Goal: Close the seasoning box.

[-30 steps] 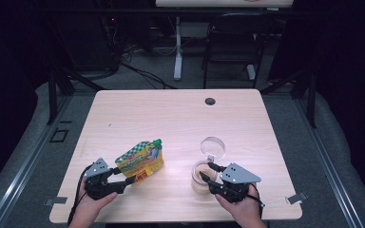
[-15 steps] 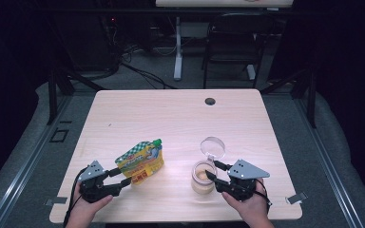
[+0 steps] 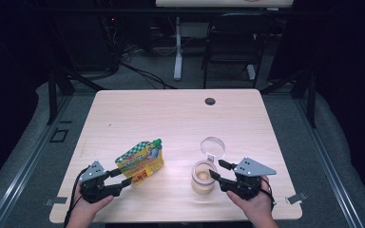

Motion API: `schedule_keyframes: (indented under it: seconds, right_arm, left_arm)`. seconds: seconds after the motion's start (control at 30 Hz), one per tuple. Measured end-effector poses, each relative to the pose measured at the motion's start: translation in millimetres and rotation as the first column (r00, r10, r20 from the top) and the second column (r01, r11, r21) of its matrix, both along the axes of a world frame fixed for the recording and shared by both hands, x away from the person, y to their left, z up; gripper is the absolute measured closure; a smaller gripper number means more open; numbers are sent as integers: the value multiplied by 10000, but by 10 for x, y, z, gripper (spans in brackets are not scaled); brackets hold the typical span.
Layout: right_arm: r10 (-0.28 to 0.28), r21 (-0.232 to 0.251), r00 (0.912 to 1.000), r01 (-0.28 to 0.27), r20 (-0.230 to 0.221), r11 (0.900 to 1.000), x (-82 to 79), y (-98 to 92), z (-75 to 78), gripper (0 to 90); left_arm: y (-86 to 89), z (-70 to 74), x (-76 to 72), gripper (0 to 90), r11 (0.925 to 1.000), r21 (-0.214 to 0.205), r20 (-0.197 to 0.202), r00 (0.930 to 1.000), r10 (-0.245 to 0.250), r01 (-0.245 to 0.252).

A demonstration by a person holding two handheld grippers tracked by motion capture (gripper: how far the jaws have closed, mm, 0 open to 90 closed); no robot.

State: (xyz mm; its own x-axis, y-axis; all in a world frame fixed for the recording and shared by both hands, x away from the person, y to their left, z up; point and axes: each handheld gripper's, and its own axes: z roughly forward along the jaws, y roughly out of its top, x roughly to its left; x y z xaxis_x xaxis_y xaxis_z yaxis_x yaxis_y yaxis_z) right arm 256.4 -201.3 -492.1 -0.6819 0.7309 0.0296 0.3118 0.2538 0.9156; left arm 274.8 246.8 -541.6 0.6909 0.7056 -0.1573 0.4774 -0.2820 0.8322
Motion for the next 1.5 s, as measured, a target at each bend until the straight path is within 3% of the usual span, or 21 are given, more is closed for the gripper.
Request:
schedule_keyframes:
  seconds: [0.2, 0.43, 0.73, 0.93, 1.03, 1.5]
  right_arm:
    - [-214, 223, 9997, 217, -131, 9995, 25, -91, 31, 461]
    - [-414, 417, 9985, 429, -359, 9982, 60, -170, 32, 430]
    - [-495, 81, 9979, 499, -423, 9987, 70, -188, 16, 464]
    - [-805, 192, 9947, 818, -635, 9965, 112, -226, 27, 502]
    - [-881, 301, 9934, 905, -736, 9954, 155, -244, 47, 506]
    - [-1218, -454, 9878, 1179, -969, 9920, 340, -261, 224, 468]
  left_arm:
    - [7, 9, 12, 422, 10000, 90, -4, 10000, 31, -31]
    - [27, 8, 19, 428, 9998, -144, -112, 9999, -103, 101]
    - [65, 14, 16, 497, 9999, -145, -10, 10000, 93, -93]
    - [64, 19, 14, 490, 9994, -260, -71, 9997, 228, -229]
    - [64, 22, 19, 487, 9998, -114, -137, 9998, 161, -163]
    - [31, 11, 28, 470, 10000, -44, -209, 9998, 51, -52]
